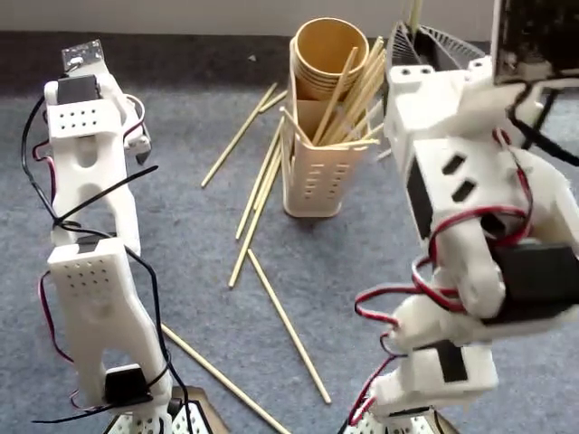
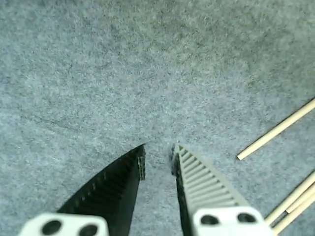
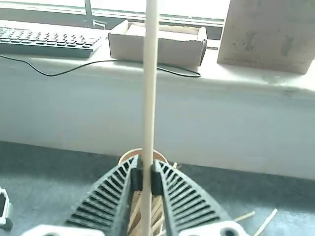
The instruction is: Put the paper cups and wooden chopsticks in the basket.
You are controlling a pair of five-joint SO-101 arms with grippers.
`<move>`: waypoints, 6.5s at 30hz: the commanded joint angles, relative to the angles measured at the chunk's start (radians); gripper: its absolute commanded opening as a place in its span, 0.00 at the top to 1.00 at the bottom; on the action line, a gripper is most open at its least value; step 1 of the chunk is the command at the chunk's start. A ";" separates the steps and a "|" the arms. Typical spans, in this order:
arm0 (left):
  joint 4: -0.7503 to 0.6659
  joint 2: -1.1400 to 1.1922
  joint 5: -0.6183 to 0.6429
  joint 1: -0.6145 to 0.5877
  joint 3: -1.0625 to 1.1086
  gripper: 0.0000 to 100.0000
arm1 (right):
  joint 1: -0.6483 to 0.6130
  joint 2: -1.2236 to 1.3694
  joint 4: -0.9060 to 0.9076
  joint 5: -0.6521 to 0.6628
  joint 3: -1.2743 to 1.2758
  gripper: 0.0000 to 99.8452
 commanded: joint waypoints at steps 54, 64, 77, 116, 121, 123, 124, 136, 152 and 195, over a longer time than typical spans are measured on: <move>-0.017 0.033 0.003 0.021 -0.012 0.89 | -0.028 -0.547 -1.451 0.023 1.899 0.86; -0.031 0.054 0.005 0.019 -0.012 0.89 | 0.266 -0.558 -1.346 -0.060 1.715 0.87; -0.029 0.054 0.006 0.018 -0.012 0.89 | 0.407 0.341 -1.208 -0.160 1.313 0.87; -0.037 0.054 0.006 0.019 -0.012 0.89 | 0.197 0.452 -0.084 -0.075 -0.242 0.99; -0.035 0.054 0.006 0.019 -0.012 0.89 | -0.005 0.245 -0.045 -0.109 -0.311 0.99; -0.031 0.054 0.006 0.018 -0.012 0.89 | -0.062 0.214 -0.054 -0.115 -0.323 0.99; -0.031 0.054 0.006 0.016 -0.012 0.89 | -0.081 0.216 -0.056 -0.115 -0.320 0.99; -0.037 0.054 0.006 0.015 -0.012 0.89 | -0.162 0.302 -0.090 -0.110 -0.326 0.99; -0.037 0.054 0.006 0.021 -0.013 0.89 | -0.237 -0.157 0.018 -0.068 -0.321 0.99; -0.037 0.061 0.003 0.030 -0.012 0.89 | -0.148 -0.570 -1.802 -0.031 2.086 0.99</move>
